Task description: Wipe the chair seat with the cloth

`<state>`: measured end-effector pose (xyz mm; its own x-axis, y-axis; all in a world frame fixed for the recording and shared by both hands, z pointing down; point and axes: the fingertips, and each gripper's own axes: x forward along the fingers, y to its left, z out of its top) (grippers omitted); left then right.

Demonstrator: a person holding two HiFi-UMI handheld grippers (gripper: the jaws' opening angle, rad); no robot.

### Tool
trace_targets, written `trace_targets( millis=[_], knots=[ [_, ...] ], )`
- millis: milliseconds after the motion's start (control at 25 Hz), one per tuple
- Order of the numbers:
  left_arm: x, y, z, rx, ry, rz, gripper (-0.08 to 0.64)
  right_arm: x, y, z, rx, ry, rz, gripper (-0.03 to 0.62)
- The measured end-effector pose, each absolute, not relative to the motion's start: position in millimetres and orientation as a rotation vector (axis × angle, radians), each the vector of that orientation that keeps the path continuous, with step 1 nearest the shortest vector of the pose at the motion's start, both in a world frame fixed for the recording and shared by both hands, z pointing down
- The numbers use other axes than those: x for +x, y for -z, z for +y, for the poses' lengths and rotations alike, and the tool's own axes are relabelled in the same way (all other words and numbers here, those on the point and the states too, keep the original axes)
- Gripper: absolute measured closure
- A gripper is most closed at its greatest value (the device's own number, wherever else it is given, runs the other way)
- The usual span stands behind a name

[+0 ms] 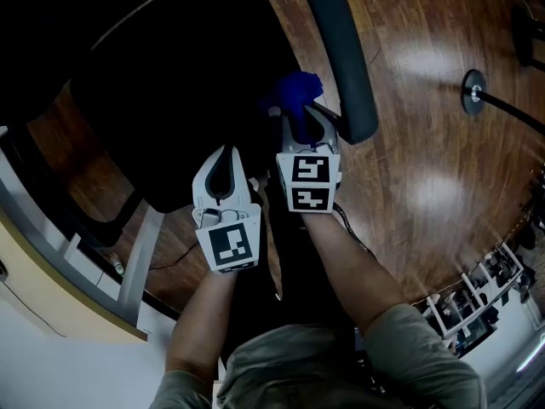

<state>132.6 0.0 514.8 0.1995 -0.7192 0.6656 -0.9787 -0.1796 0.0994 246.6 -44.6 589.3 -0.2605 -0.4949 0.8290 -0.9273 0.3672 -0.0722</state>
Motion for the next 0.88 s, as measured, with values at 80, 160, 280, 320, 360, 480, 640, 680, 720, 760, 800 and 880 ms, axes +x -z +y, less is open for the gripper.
trace_targets(
  millis=[80, 160, 280, 320, 360, 480, 640, 680, 720, 760, 800, 880],
  knots=[
    [134.7, -516.1, -1.4, 1.952, -0.666, -1.589, 0.555, 248.4, -592.0, -43.8, 1.223, -0.75, -1.894, 0.499],
    [135.1, -517.8, -2.4, 1.934, -0.657, -1.617, 0.555, 248.4, -594.2, -43.1, 1.206, -0.739, -1.898, 0.499],
    [135.2, -522.5, -3.4, 1.902, -0.656, -1.637, 0.555, 248.3, -600.0, -43.5, 1.186, -0.73, -1.896, 0.499],
    [135.6, -524.0, -3.6, 1.891, -0.66, -1.637, 0.555, 248.1, -601.7, -44.0, 1.181, -0.728, -1.896, 0.499],
    [135.4, -525.5, -3.3, 1.88, -0.661, -1.64, 0.555, 247.5, -603.2, -44.2, 1.176, -0.728, -1.898, 0.499],
    [132.0, -528.5, -5.5, 1.858, -0.65, -1.672, 0.555, 244.8, -605.9, -46.6, 1.163, -0.722, -1.913, 0.499],
    [124.2, -521.8, -3.9, 1.857, -0.64, -1.706, 0.555, 246.1, -599.7, -47.5, 1.168, -0.703, -1.911, 0.499],
    [120.9, -517.3, -3.4, 1.858, -0.642, -1.708, 0.555, 245.4, -596.5, -47.6, 1.17, -0.696, -1.91, 0.499],
    [116.5, -512.2, -3.0, 1.859, -0.642, -1.712, 0.555, 243.6, -592.3, -47.9, 1.172, -0.687, -1.911, 0.499],
    [111.0, -506.8, -2.0, 1.857, -0.639, -1.719, 0.555, 240.3, -587.0, -47.8, 1.172, -0.678, -1.916, 0.499],
    [103.9, -501.5, 0.0, 1.852, -0.634, -1.731, 0.555, 235.2, -580.8, -47.2, 1.168, -0.668, -1.926, 0.499],
    [85.3, -490.7, 6.4, 1.833, -0.621, -1.764, 0.555, 219.4, -566.8, -44.6, 1.152, -0.648, -1.957, 0.497]
  ],
)
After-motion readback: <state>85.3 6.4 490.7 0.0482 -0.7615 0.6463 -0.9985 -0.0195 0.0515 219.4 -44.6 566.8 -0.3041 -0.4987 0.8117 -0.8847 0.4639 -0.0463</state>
